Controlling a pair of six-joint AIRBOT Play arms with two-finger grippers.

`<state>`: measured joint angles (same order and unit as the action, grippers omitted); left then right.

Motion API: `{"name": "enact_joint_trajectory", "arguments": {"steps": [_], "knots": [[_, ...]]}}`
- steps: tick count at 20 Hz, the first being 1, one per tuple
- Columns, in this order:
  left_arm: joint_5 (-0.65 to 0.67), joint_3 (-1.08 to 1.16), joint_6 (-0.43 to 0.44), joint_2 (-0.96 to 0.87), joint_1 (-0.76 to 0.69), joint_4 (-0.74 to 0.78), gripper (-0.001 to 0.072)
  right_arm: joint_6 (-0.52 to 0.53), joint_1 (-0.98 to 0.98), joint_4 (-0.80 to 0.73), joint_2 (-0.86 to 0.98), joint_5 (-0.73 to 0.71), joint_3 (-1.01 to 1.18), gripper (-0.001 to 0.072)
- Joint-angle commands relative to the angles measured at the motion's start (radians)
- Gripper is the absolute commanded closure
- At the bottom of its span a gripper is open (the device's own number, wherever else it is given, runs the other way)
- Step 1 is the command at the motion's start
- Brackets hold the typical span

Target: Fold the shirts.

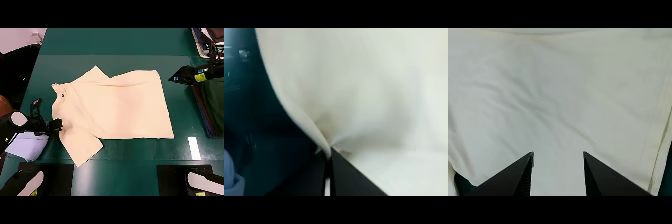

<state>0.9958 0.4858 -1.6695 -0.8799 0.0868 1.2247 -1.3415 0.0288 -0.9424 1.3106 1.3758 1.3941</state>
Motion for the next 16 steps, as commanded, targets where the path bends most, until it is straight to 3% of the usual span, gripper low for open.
{"name": "enact_joint_trajectory", "arguments": {"steps": [1,7,9,12,16], "knots": [[0.04,0.034,0.035,0.005,0.0,-0.024,0.0683,0.0,-0.029,-0.007,-0.001,0.054,-0.006,0.0329],[0.132,0.167,0.098,0.063,0.0,-0.029,0.0682,-0.001,-0.235,-0.233,-0.139,0.089,-0.373,0.0324],[0.129,0.186,0.099,0.063,0.0,-0.038,0.0682,-0.001,-0.324,-0.227,-0.166,0.08,-0.526,0.0233],[0.113,0.187,0.099,0.063,0.0,-0.064,0.0681,0.0,-0.366,-0.228,-0.171,0.045,-0.7,0.0235],[0.113,0.187,0.099,0.063,0.0,-0.079,0.0682,0.0,-0.278,-0.198,-0.17,-0.034,-0.806,0.0237]]}}
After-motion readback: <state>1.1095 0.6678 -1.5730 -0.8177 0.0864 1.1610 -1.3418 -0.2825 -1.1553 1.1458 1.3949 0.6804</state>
